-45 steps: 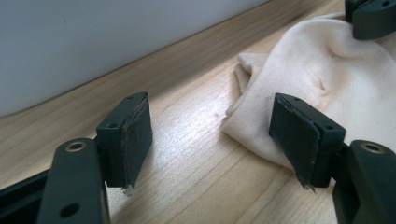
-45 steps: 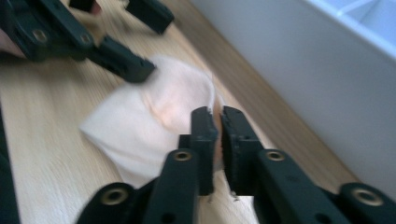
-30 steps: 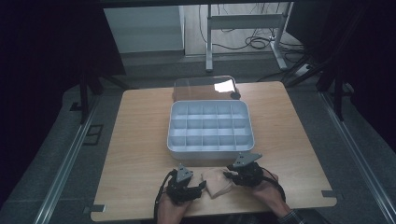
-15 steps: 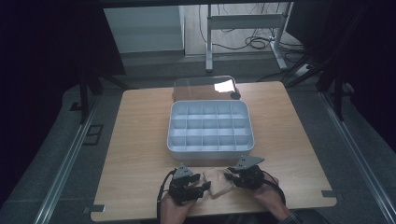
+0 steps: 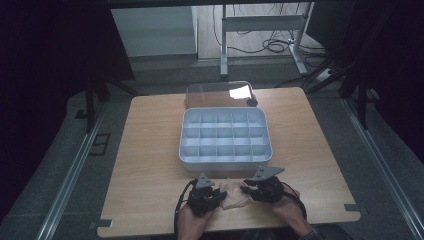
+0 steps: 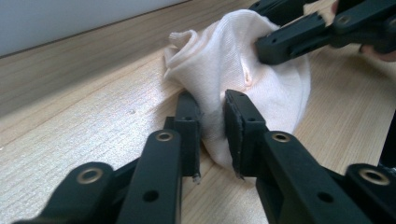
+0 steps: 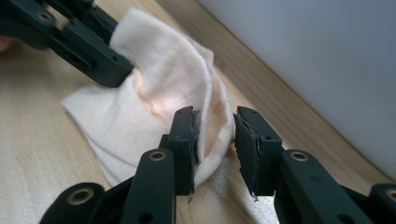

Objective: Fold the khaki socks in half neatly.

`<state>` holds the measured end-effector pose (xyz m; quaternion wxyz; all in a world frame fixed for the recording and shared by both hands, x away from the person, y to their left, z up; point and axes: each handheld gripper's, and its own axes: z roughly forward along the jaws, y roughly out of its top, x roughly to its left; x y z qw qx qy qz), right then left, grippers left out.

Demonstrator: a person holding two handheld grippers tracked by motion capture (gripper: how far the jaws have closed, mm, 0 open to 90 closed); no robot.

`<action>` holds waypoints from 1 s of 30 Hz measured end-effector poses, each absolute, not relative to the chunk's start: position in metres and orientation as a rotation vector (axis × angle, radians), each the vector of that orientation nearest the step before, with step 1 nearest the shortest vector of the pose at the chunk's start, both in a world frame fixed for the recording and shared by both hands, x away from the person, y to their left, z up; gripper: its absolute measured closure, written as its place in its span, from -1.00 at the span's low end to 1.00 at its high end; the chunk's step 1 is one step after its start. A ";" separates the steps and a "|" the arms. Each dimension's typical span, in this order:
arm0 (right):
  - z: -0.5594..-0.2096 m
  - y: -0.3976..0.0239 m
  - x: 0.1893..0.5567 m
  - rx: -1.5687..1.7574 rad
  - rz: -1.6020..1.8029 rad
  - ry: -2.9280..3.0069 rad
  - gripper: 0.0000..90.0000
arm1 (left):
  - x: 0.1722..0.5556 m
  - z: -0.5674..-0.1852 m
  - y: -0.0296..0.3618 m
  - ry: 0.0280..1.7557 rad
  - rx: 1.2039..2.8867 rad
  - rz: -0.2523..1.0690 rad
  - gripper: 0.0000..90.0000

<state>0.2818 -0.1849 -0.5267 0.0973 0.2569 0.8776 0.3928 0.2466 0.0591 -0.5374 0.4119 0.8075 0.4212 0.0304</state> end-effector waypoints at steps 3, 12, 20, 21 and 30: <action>-0.518 -0.184 0.280 0.743 1.190 2.587 0.58 | 0.247 -0.538 0.059 1.063 2.028 0.070 0.73; -0.517 -0.157 0.277 0.644 1.196 2.687 0.99 | 0.248 -0.537 0.061 1.066 2.015 0.052 0.77; -0.533 -0.155 0.279 0.680 1.198 2.681 0.99 | 0.251 -0.531 0.064 1.061 1.967 -0.012 0.80; -0.534 -0.155 0.279 0.683 1.202 2.679 0.99 | 0.252 -0.530 0.064 1.053 1.961 -0.019 0.80; -0.536 -0.157 0.281 0.703 1.235 2.678 1.00 | 0.257 -0.524 0.058 1.027 1.923 -0.070 0.79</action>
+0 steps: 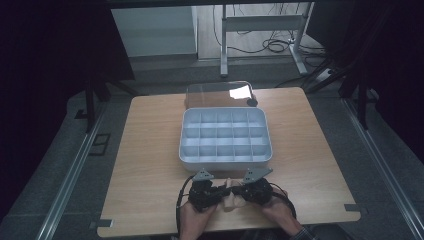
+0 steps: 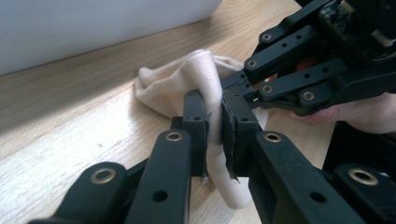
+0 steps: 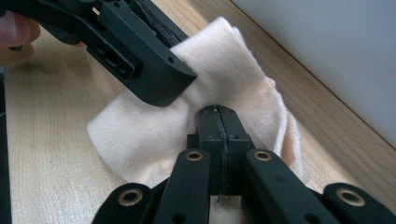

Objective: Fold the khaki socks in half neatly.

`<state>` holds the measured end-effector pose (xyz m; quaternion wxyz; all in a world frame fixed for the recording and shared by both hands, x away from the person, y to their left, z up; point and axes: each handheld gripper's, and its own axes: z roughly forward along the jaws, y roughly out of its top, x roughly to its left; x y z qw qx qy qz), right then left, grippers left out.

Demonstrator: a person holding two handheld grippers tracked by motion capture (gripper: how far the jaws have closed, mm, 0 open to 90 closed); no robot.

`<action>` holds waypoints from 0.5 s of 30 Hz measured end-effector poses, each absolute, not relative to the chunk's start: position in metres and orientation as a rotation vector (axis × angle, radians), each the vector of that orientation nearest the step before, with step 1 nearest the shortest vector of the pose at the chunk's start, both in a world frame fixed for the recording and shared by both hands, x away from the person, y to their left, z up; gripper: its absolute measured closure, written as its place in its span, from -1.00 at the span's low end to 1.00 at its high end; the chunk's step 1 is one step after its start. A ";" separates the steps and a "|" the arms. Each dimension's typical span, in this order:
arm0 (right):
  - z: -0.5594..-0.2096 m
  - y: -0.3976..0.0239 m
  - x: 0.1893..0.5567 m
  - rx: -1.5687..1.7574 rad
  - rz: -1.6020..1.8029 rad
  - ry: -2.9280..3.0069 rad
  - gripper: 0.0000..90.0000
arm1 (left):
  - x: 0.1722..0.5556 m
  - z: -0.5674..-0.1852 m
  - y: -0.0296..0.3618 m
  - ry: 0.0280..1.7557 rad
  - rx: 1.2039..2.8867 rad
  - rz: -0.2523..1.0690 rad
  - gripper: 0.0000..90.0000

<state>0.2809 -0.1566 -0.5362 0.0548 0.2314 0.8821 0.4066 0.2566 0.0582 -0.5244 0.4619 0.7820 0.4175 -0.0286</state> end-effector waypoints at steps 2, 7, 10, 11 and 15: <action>-0.536 -0.158 0.282 0.709 1.247 2.681 0.99 | 0.256 -0.524 0.059 1.034 1.926 -0.060 0.81; -0.530 -0.159 0.283 0.713 1.244 2.692 0.84 | 0.256 -0.524 0.060 1.047 1.933 -0.035 0.82; -0.517 -0.166 0.283 0.713 1.270 2.661 0.84 | 0.256 -0.522 0.060 1.052 1.937 -0.022 0.82; -0.517 -0.166 0.283 0.713 1.270 2.661 0.84 | 0.256 -0.522 0.060 1.052 1.937 -0.022 0.82; -0.500 -0.182 0.279 0.704 1.223 2.601 0.69 | 0.255 -0.522 0.060 1.056 1.941 -0.019 0.82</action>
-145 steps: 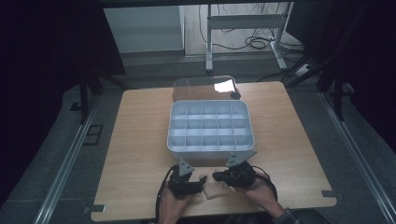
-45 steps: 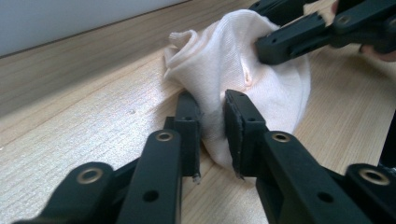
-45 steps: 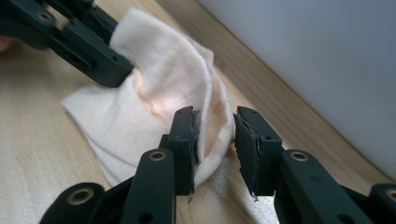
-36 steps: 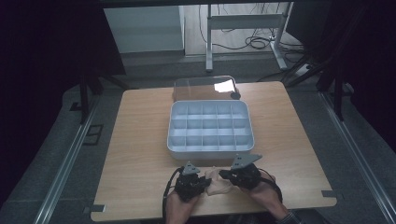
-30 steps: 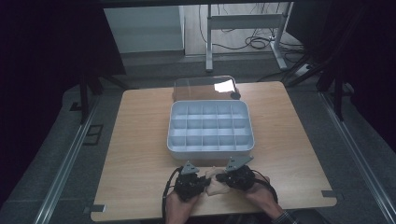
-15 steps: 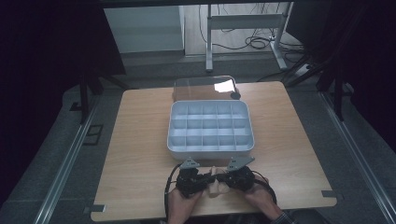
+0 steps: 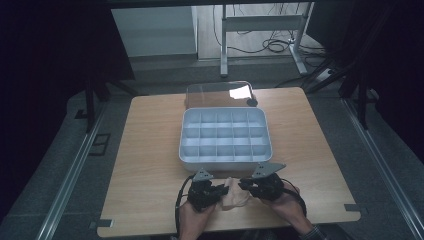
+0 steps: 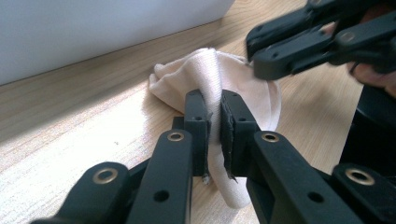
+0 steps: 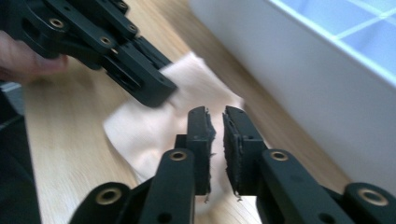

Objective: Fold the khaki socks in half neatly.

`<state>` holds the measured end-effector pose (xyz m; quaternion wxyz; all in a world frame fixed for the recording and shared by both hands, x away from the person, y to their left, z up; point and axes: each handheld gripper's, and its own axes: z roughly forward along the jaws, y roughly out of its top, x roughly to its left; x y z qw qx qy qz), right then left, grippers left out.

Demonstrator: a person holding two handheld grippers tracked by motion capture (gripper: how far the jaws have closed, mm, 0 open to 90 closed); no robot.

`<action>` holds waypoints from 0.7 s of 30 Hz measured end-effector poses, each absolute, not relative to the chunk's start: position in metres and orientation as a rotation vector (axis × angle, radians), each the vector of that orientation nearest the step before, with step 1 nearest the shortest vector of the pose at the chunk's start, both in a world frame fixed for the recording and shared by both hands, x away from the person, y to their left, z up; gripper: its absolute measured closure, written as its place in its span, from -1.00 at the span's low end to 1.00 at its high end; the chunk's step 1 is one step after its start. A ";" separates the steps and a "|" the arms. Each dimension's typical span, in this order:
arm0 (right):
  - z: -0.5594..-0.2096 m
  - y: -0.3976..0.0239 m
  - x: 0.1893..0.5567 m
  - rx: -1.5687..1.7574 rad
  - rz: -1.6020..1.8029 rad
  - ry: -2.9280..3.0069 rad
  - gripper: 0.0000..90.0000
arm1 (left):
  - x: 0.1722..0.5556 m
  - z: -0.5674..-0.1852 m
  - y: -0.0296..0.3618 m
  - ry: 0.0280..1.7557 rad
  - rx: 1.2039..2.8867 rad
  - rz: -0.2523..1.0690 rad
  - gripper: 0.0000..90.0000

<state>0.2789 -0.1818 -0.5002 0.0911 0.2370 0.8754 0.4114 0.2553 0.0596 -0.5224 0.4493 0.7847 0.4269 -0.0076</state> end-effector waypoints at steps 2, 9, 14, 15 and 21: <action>-0.501 -0.189 0.279 0.734 1.204 2.590 0.57 | 0.255 -0.522 0.060 1.057 1.942 -0.016 0.82; -0.520 -0.194 0.281 0.778 1.175 2.623 0.63 | 0.256 -0.522 0.059 1.055 1.944 -0.013 0.82; -0.529 -0.191 0.281 0.781 1.153 2.638 0.88 | 0.256 -0.520 0.058 1.048 1.946 -0.009 0.82; -0.529 -0.191 0.281 0.784 1.153 2.638 0.89 | 0.256 -0.520 0.058 1.052 1.943 -0.011 0.82; -0.528 -0.184 0.279 0.773 1.130 2.638 0.89 | 0.257 -0.515 0.057 1.038 1.920 -0.031 0.74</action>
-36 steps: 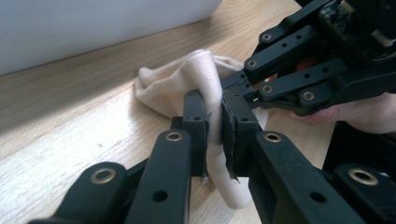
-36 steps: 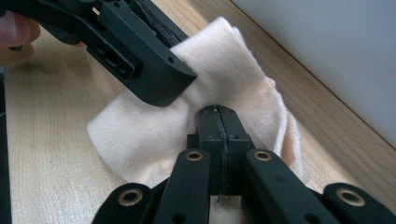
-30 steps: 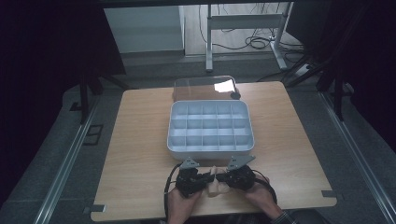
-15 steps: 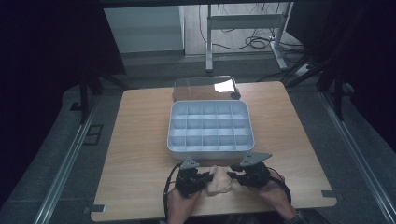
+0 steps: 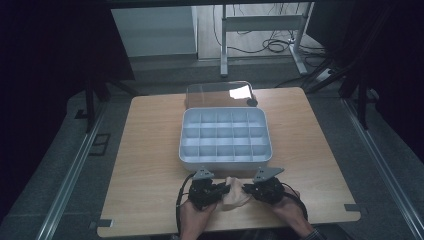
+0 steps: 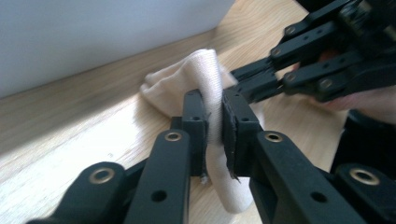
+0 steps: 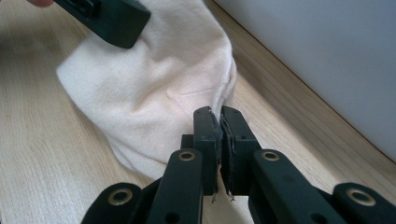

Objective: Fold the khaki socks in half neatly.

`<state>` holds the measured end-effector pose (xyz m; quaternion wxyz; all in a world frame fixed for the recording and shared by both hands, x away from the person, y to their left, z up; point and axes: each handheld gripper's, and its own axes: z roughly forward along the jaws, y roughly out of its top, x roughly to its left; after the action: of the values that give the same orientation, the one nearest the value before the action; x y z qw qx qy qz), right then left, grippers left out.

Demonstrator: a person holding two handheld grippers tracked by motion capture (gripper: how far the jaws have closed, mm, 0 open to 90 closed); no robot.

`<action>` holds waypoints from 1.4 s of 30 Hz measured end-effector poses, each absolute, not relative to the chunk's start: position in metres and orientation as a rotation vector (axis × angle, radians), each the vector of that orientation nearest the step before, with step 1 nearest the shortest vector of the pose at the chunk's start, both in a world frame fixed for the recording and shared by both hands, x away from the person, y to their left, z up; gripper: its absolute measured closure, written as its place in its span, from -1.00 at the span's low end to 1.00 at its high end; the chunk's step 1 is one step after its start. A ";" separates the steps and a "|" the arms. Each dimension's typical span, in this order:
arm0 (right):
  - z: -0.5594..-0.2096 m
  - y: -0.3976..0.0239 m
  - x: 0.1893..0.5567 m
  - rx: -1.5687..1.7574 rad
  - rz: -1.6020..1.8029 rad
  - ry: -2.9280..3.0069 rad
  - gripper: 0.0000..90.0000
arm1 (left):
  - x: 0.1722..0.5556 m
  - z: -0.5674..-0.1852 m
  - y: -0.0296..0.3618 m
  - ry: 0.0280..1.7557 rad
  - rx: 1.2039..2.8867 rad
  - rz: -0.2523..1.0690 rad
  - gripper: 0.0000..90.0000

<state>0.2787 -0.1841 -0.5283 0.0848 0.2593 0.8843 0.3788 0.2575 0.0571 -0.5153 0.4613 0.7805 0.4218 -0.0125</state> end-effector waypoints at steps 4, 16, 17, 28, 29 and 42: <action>-0.528 -0.177 0.278 0.759 1.124 2.645 0.88 | 0.258 -0.510 0.049 0.998 1.905 -0.068 0.60; -0.528 -0.182 0.285 0.785 1.208 2.684 0.63 | 0.260 -0.519 0.042 0.996 1.928 -0.109 0.45; -0.527 -0.184 0.285 0.786 1.209 2.678 0.62 | 0.260 -0.520 0.041 0.999 1.933 -0.112 0.45; -0.521 -0.204 0.287 0.846 1.239 2.654 0.74 | 0.261 -0.524 0.038 1.006 1.952 -0.110 0.48; -0.523 -0.204 0.287 0.846 1.234 2.655 0.77 | 0.261 -0.523 0.038 1.003 1.947 -0.107 0.48; -0.523 -0.190 0.286 0.814 1.229 2.698 0.68 | 0.261 -0.516 0.040 0.983 1.891 -0.131 0.42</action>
<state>0.2858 -0.1905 -0.5234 0.0337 0.2646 0.8770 0.3995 0.2614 0.0404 -0.5159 0.4822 0.7758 0.4033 -0.0538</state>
